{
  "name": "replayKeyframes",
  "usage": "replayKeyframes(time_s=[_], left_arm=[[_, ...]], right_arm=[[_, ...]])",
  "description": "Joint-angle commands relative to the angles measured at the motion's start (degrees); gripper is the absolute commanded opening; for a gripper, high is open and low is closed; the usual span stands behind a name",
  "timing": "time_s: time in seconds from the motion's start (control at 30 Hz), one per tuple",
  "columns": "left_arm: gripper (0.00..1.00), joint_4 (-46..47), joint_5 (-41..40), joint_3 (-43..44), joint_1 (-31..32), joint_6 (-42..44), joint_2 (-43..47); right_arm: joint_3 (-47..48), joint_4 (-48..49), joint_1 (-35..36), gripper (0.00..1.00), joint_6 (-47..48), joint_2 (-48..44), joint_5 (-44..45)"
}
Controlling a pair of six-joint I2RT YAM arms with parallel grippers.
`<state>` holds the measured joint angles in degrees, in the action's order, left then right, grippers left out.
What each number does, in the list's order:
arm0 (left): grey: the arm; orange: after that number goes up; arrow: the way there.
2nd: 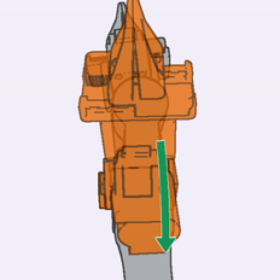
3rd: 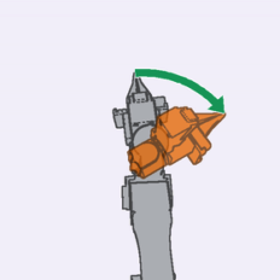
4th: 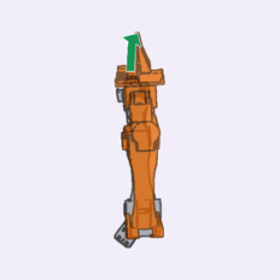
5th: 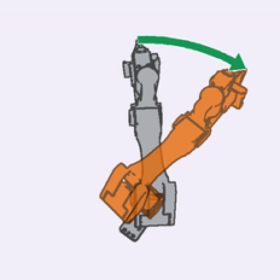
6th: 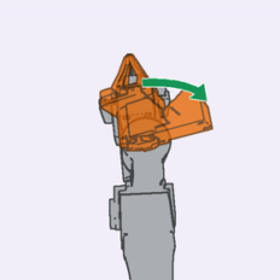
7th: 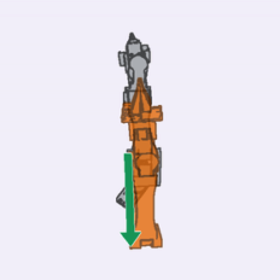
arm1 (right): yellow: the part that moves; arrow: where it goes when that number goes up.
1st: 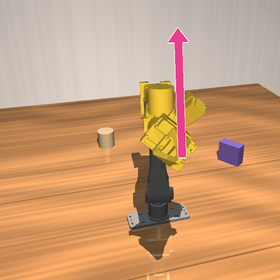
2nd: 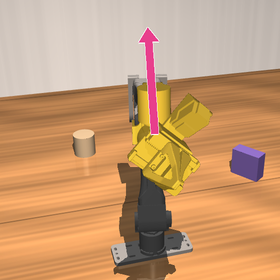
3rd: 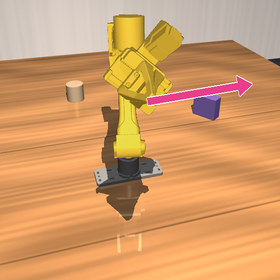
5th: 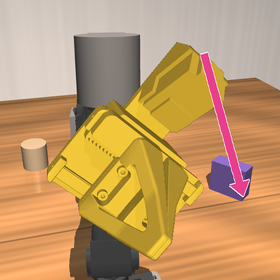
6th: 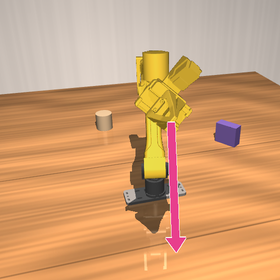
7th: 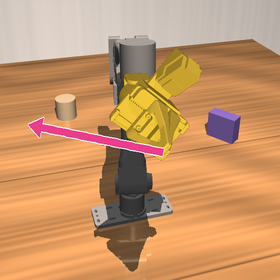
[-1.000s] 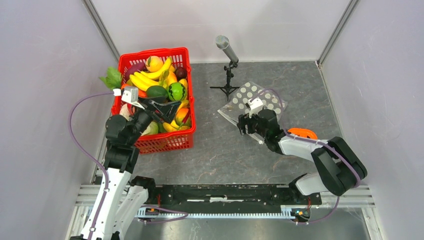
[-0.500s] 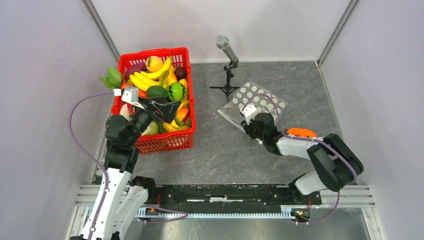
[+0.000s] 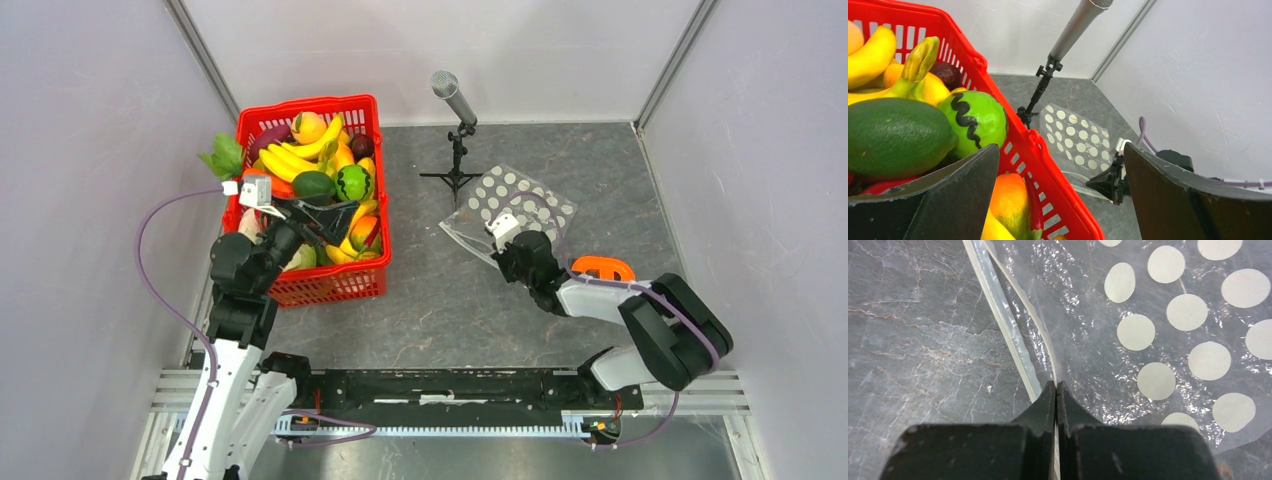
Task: Place the food in the zip-top bag and seal the zipper
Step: Pick up the zipper food storage bag at the center of the board, then open the zipper of the food storage bag.
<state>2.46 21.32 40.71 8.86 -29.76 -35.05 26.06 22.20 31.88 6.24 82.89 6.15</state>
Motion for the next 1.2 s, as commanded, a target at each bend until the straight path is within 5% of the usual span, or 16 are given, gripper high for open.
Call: replayKeyframes(time_s=[0.0,0.23,0.43,0.67,0.9,1.17], left_arm=[[1.00,2.07,-0.69,-2.02,0.10,-2.94,2.73],[1.00,6.75,16.13,1.55,2.86,-6.57,-6.25],[1.00,-7.01,-3.70,8.46,26.57,7.27,-10.35],[0.88,-5.97,-15.54,9.54,39.78,6.68,-18.69],[0.88,-1.04,-29.11,9.92,49.79,5.33,-27.32],[0.86,10.60,-26.73,9.97,53.31,1.23,-36.14]], right_arm=[[-2.49,4.15,0.24,0.00,-6.09,-6.93,-0.61],[-3.29,2.72,0.45,0.00,-24.53,-16.54,0.49],[-3.44,-1.55,1.24,0.00,-33.57,-24.12,3.69],[-3.26,-6.09,1.95,0.00,-37.96,-32.09,4.31],[-2.41,-10.70,2.22,0.00,-38.89,-39.60,2.26],[-0.76,-14.86,2.31,0.00,-38.19,-42.37,-2.52]])
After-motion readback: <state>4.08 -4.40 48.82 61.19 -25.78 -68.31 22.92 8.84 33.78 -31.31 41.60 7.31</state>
